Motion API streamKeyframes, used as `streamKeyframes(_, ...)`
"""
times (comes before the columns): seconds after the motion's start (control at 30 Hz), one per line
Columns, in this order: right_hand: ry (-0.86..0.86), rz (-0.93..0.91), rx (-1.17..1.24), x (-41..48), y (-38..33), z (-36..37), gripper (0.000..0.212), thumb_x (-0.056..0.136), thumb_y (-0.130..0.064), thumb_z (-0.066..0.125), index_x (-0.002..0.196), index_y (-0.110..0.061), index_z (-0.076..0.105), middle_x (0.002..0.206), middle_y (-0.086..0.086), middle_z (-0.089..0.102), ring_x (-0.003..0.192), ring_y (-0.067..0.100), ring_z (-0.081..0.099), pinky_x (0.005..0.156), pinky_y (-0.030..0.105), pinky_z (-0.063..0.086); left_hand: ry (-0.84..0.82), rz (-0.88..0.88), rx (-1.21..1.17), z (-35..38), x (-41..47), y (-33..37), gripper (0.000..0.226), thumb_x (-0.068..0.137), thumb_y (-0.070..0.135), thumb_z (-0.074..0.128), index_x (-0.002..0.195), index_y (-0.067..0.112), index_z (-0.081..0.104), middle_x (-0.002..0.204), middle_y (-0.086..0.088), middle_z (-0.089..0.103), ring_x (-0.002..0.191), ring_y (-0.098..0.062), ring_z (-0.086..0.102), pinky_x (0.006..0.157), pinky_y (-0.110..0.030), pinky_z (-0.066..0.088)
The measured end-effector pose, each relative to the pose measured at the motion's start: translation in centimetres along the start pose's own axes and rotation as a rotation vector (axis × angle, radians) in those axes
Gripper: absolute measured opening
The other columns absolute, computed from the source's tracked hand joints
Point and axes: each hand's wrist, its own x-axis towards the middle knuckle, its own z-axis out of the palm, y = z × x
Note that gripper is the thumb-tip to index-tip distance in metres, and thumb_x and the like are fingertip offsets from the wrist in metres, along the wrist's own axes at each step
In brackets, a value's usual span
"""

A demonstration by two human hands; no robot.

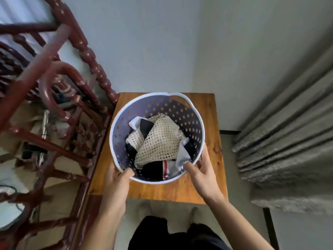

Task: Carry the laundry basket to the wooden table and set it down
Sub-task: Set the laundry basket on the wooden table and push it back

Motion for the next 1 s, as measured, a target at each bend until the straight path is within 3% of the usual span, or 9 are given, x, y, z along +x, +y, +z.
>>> streamKeyframes(0.13, 0.021, 0.028, -0.011, 4.1, 0.0, 4.8, 0.088, 0.091, 0.016, 0.061, 0.152, -0.045, 0.047, 0.144, -0.017, 0.067, 0.130, 0.001, 0.064, 0.108, 0.030, 0.057, -0.011, -0.040, -0.018, -2.0, 6.1, 1.6, 0.044, 0.083, -0.006, 0.058, 0.108, 0.028, 0.070, 0.103, 0.004, 0.075, 0.103, -0.018, 0.069, 0.093, -0.042, 0.053)
streamKeyframes(0.23, 0.057, 0.073, -0.017, 6.2, -0.1, 8.5, 0.082, 0.089, 0.000, 0.066, 0.158, -0.038, 0.044, 0.149, -0.011, 0.064, 0.137, 0.014, 0.062, 0.114, 0.042, 0.054, -0.089, -0.067, 0.018, -3.9, 11.3, 2.4, 0.048, 0.086, -0.010, 0.054, 0.110, 0.028, 0.071, 0.107, 0.001, 0.076, 0.103, -0.014, 0.071, 0.089, -0.037, 0.053)
streamKeyframes(0.3, 0.073, 0.094, -0.043, 7.3, 0.1, 10.6, 0.079, 0.086, -0.011, 0.067, 0.157, -0.038, 0.044, 0.149, -0.009, 0.064, 0.136, 0.011, 0.062, 0.108, 0.029, 0.057, -0.126, -0.081, 0.035, -4.8, 14.3, 2.4, 0.053, 0.085, -0.009, 0.055, 0.118, 0.030, 0.069, 0.117, -0.001, 0.075, 0.111, -0.018, 0.069, 0.093, -0.040, 0.054)
streamKeyframes(0.4, 0.059, 0.138, -0.093, 8.9, 0.5, 12.7, 0.075, 0.084, -0.019, 0.068, 0.153, -0.037, 0.045, 0.145, -0.009, 0.064, 0.122, -0.010, 0.064, 0.085, 0.008, 0.057, -0.172, -0.130, 0.049, -5.4, 17.8, 2.2, 0.058, 0.085, -0.008, 0.055, 0.115, 0.041, 0.065, 0.124, 0.003, 0.072, 0.114, -0.015, 0.066, 0.097, -0.042, 0.051)
streamKeyframes(0.47, 0.066, 0.170, -0.126, 10.0, 1.2, 13.4, 0.073, 0.083, -0.023, 0.067, 0.151, -0.039, 0.045, 0.144, -0.006, 0.064, 0.121, -0.007, 0.065, 0.089, 0.018, 0.059, -0.202, -0.180, 0.057, -5.3, 19.5, 1.7, 0.056, 0.087, -0.007, 0.054, 0.116, 0.039, 0.063, 0.126, 0.002, 0.069, 0.114, -0.016, 0.065, 0.099, -0.045, 0.052)
streamKeyframes(0.57, 0.074, 0.212, -0.185, 10.9, 2.2, 13.9, 0.081, 0.086, -0.023, 0.065, 0.160, -0.033, 0.036, 0.147, 0.000, 0.061, 0.132, 0.022, 0.062, 0.104, 0.046, 0.055, -0.239, -0.234, 0.051, -4.7, 21.3, 0.8, 0.055, 0.089, -0.008, 0.051, 0.128, 0.028, 0.060, 0.129, -0.001, 0.069, 0.116, -0.018, 0.064, 0.099, -0.043, 0.052)
streamKeyframes(0.7, 0.024, 0.234, -0.273, 11.5, 4.0, 13.1, 0.086, 0.092, -0.023, 0.065, 0.167, -0.029, 0.022, 0.156, 0.002, 0.055, 0.138, 0.024, 0.058, 0.107, 0.039, 0.054, -0.259, -0.254, 0.067, -3.5, 22.1, -0.6, 0.054, 0.088, -0.011, 0.049, 0.122, 0.028, 0.062, 0.122, 0.003, 0.071, 0.114, -0.014, 0.065, 0.084, -0.027, 0.050)
streamKeyframes(0.87, -0.030, 0.283, -0.260, 12.7, 5.6, 12.0, 0.083, 0.100, -0.018, 0.071, 0.166, -0.032, 0.023, 0.153, -0.002, 0.059, 0.137, 0.022, 0.061, 0.114, 0.051, 0.053, -0.258, -0.173, 0.131, -2.4, 24.0, -1.9, 0.061, 0.080, -0.009, 0.051, 0.131, 0.021, 0.062, 0.129, -0.005, 0.071, 0.120, -0.023, 0.065, 0.104, -0.049, 0.051)
streamKeyframes(1.0, -0.070, 0.328, -0.303, 13.3, 5.9, 11.2, 0.078, 0.098, -0.044, 0.067, 0.159, -0.053, 0.019, 0.155, -0.006, 0.057, 0.139, 0.021, 0.062, 0.115, 0.055, 0.052, -0.233, -0.154, 0.217, -1.1, 24.3, -2.3, 0.058, 0.089, -0.008, 0.048, 0.138, 0.021, 0.052, 0.137, -0.006, 0.063, 0.128, -0.027, 0.059, 0.108, -0.046, 0.046)
